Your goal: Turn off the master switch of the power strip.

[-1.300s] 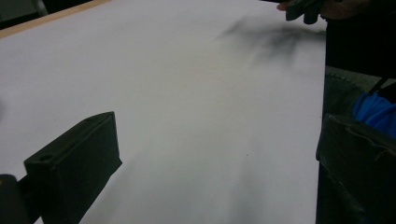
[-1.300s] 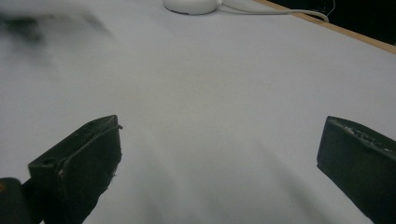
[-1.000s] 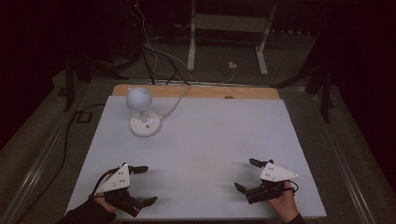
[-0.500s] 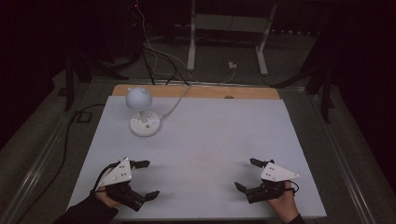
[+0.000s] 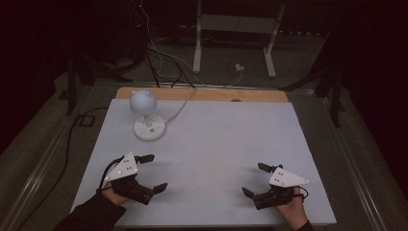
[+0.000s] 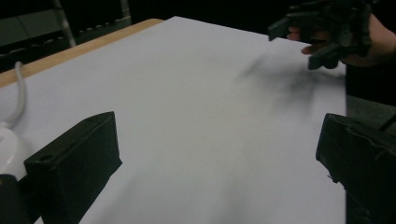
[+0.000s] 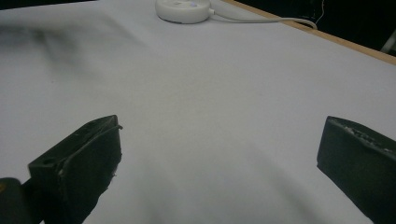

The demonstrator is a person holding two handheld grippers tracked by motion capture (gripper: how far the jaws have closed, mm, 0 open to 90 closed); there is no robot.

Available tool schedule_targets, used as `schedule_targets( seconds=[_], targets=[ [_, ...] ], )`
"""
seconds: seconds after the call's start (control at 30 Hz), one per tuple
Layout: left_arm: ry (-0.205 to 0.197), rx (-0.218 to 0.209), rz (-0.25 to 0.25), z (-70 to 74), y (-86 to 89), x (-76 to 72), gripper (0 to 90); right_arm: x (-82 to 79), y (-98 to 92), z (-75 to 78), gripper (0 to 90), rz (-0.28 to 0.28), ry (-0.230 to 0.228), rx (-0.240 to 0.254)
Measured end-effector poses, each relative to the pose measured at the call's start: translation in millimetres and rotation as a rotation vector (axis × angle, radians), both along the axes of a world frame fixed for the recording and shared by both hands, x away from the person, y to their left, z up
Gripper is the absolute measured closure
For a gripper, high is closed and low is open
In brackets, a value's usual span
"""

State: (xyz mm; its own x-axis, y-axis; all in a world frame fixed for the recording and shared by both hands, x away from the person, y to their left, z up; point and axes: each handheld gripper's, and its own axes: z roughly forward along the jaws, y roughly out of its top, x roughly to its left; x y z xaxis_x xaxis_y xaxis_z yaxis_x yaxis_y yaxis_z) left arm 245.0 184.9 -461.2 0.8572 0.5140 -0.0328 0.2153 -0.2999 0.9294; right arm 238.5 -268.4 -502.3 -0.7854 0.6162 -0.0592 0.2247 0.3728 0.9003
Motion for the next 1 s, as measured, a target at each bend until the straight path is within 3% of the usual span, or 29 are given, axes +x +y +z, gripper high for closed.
schedule_targets(
  seconds=[0.47,0.73,0.87,1.0],
  targets=[
    [-0.013,-0.011,0.122,6.5,-6.1,18.7,0.2,0.0,0.1,-0.4,0.0,0.006,0.005,0.003],
    [-0.034,0.018,0.218,9.0,-12.2,28.8,0.2,-0.2,0.0,-0.1,0.0,0.006,0.005,0.002],
    [-0.032,0.019,0.223,9.8,-15.5,33.5,0.2,-0.3,-0.2,-0.4,0.0,0.004,0.008,0.002],
    [-0.035,0.046,0.255,9.5,-19.6,37.7,0.2,-0.1,-0.1,-0.3,0.0,0.005,0.008,0.001]
  ],
)
